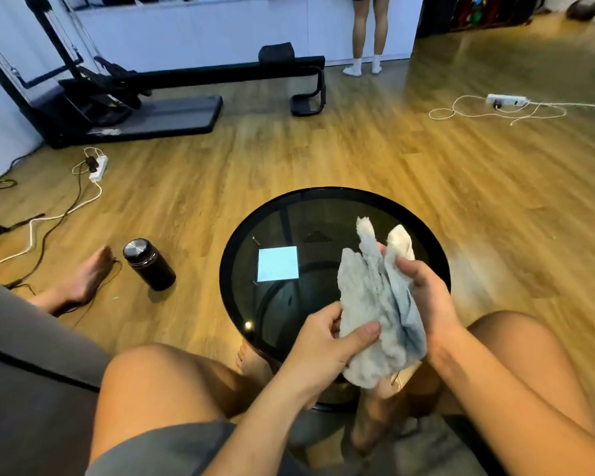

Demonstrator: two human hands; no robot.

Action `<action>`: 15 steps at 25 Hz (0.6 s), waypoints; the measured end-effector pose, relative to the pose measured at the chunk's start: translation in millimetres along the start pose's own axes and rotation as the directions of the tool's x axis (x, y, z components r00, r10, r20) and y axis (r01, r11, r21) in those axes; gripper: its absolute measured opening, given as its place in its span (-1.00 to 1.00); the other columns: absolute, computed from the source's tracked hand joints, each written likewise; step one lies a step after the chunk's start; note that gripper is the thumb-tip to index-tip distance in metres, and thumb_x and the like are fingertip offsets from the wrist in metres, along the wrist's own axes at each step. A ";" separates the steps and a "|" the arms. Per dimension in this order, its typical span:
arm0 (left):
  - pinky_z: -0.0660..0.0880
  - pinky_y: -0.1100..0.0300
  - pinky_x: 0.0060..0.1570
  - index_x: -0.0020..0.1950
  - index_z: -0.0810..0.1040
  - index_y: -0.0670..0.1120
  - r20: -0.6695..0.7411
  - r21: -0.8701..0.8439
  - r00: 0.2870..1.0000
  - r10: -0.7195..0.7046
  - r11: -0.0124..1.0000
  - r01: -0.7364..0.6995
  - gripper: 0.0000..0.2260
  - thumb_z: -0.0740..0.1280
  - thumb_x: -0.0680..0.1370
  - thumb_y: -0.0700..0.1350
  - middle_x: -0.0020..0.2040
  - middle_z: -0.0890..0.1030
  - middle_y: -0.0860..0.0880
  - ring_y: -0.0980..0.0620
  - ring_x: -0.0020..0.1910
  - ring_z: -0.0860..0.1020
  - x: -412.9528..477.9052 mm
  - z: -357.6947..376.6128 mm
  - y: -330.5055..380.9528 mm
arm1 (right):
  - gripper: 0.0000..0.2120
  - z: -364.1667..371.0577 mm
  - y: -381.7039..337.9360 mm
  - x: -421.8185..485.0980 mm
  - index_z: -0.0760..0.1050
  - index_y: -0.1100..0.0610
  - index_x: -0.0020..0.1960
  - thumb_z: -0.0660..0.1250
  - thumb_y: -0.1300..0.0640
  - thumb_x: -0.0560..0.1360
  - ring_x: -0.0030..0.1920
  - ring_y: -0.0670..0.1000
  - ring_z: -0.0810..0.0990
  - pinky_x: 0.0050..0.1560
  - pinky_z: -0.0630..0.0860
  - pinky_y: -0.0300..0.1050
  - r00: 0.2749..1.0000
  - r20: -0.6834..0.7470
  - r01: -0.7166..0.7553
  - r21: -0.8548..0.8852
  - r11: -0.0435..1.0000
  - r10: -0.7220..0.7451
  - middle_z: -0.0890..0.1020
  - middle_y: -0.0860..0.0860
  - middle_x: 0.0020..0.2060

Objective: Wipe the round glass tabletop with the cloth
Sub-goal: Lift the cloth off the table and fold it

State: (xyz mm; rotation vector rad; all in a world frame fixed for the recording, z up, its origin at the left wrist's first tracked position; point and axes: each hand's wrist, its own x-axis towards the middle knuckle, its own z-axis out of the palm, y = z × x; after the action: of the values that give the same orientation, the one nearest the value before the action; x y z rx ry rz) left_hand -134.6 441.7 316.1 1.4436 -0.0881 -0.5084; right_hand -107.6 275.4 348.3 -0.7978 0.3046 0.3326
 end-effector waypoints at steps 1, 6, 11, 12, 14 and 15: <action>0.61 0.11 0.07 0.13 0.62 0.16 -0.055 0.060 0.997 0.056 0.997 -0.052 -0.65 0.52 0.39 0.21 0.12 0.70 0.07 0.06 0.13 0.66 -3.8 -2.0 1.6 | -0.60 -2.7 3.8 -1.0 0.66 0.11 0.14 0.29 -0.13 0.48 0.00 0.14 0.70 -0.08 0.64 0.01 0.999 0.033 -0.022 0.017 1.000 0.021 0.69 0.16 0.05; 0.53 0.27 -0.23 -0.15 0.59 0.04 -0.341 0.250 0.894 0.292 0.944 -0.214 -0.88 0.44 0.48 0.06 -0.16 0.68 0.06 0.11 -0.15 0.65 -11.1 -16.9 9.9 | -0.50 -21.9 30.1 -0.2 0.35 0.18 0.46 0.20 -0.08 0.62 0.39 0.23 0.43 0.42 0.29 0.21 0.974 0.172 -0.148 -0.021 0.989 0.149 0.48 0.22 0.37; 0.52 0.23 -0.28 -0.17 0.56 0.00 -0.455 -0.044 0.884 0.112 0.988 -0.148 -0.90 0.39 0.54 -0.06 -0.19 0.67 0.03 0.10 -0.20 0.65 -10.3 -27.2 9.3 | -0.64 -33.7 31.3 7.8 0.45 0.21 0.36 0.27 0.22 0.58 0.25 0.21 0.57 0.20 0.54 0.11 0.996 0.089 -0.021 -0.112 0.993 0.031 0.59 0.19 0.25; 0.54 0.21 -0.28 -0.15 0.55 -0.04 -0.447 -0.146 0.893 0.058 0.980 -0.136 -0.90 0.37 0.57 -0.14 -0.18 0.68 0.01 0.08 -0.19 0.65 -9.6 -30.1 8.8 | -0.63 -35.2 29.0 6.8 0.45 0.20 0.36 0.29 0.24 0.56 0.27 0.23 0.56 0.22 0.52 0.15 0.994 0.102 -0.018 -0.088 0.996 0.027 0.58 0.20 0.26; 0.55 0.15 -0.28 -0.08 0.53 -0.09 -0.395 -0.252 0.917 -0.044 0.966 -0.062 -0.94 0.36 0.56 -0.22 -0.14 0.69 -0.04 0.03 -0.18 0.67 -9.7 -35.2 8.4 | -0.56 -37.6 26.2 5.0 0.45 0.19 0.36 0.36 0.27 0.49 0.27 0.26 0.55 0.25 0.49 0.19 0.994 0.105 -0.031 -0.075 0.997 0.039 0.57 0.22 0.27; 0.56 0.13 -0.28 -0.02 0.53 -0.09 -0.362 -0.274 0.928 -0.089 0.962 -0.014 -0.92 0.39 0.54 -0.23 -0.09 0.69 -0.07 0.01 -0.16 0.68 -10.3 -37.6 7.3 | -0.55 -38.4 25.1 5.1 0.46 0.19 0.35 0.39 0.27 0.46 0.26 0.26 0.56 0.22 0.51 0.18 0.994 0.092 -0.044 -0.087 0.995 0.052 0.57 0.23 0.27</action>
State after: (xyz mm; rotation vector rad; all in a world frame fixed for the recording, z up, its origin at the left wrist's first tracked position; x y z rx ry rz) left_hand -128.3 480.6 320.2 1.2481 0.3039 -0.2574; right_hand -118.4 264.3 304.8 -0.8566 0.2224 0.4291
